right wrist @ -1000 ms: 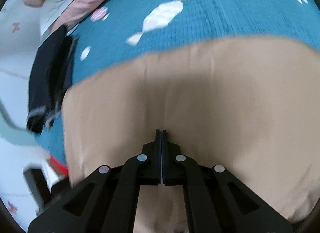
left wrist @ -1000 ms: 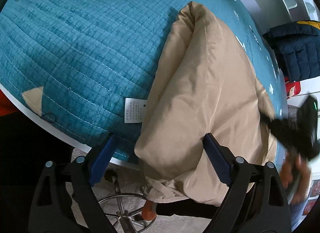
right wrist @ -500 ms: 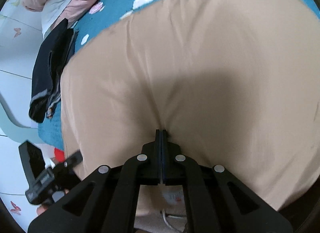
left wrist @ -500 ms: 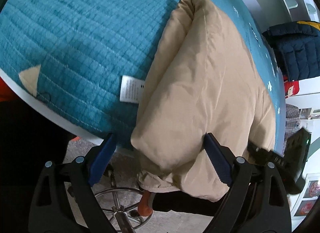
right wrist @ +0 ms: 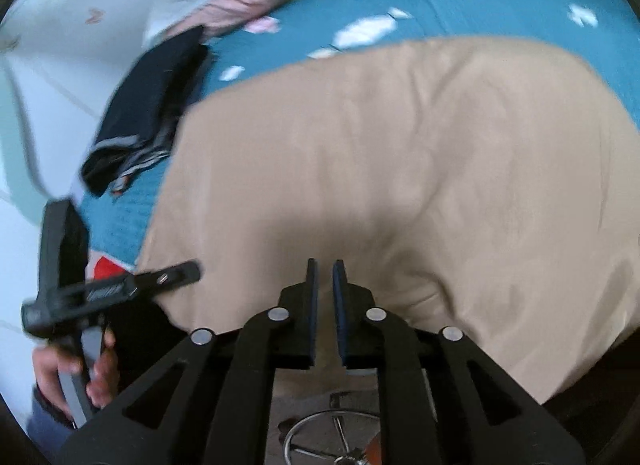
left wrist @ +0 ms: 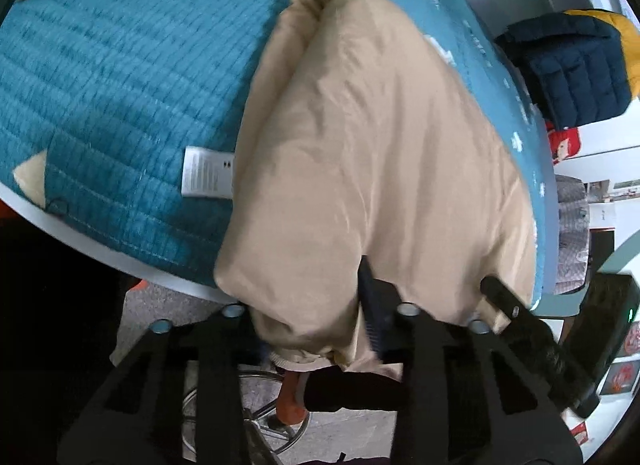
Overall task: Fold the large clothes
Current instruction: 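Grasp the folded jacket's end with both grippers and fold it over again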
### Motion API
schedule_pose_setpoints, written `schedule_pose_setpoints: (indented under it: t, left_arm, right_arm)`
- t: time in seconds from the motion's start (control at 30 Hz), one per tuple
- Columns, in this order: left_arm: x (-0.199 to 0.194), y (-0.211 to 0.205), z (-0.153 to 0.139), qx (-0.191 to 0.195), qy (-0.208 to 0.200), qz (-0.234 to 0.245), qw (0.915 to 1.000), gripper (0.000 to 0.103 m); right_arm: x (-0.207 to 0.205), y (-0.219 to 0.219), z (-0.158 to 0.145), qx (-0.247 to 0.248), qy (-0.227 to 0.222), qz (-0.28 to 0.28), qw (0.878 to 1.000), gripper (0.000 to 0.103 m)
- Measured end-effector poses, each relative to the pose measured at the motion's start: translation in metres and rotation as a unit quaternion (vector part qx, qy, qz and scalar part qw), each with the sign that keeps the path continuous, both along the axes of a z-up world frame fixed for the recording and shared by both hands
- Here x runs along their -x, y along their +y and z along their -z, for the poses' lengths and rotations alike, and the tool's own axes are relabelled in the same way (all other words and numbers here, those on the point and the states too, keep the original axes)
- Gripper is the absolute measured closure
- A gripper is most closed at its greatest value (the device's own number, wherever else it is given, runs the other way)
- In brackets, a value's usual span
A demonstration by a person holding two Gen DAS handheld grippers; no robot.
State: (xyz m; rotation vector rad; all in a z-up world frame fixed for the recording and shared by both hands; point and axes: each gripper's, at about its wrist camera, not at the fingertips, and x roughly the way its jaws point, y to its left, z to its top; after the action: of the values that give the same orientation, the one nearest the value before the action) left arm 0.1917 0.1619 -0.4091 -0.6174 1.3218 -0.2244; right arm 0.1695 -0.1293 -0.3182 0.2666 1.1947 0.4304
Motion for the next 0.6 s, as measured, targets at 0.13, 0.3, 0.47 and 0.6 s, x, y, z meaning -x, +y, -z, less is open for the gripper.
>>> schedule_pose_setpoints:
  t: [0.13,0.3,0.47,0.6]
  left_arm:
    - [-0.003,0.002,-0.023,0.024,-0.029,0.003,0.9993,0.079]
    - [-0.01,0.001,-0.05,0.045,-0.051,0.018,0.9975,0.079]
    - [-0.021,-0.009,-0.064,0.073,-0.047,0.026,0.9959,0.079]
    - [-0.03,-0.018,-0.067,0.078,-0.041,0.03,0.9957,0.079]
  right_arm:
    - [0.025,0.025,-0.019,-0.004,-0.057,-0.04,0.998,0.063]
    - [0.044,0.06,-0.037,0.01,-0.124,-0.107,0.986,0.044]
    - [0.037,0.092,-0.031,0.052,-0.159,-0.142,0.976,0.038]
    - [0.028,0.11,-0.024,0.093,-0.196,-0.153,0.964,0.038]
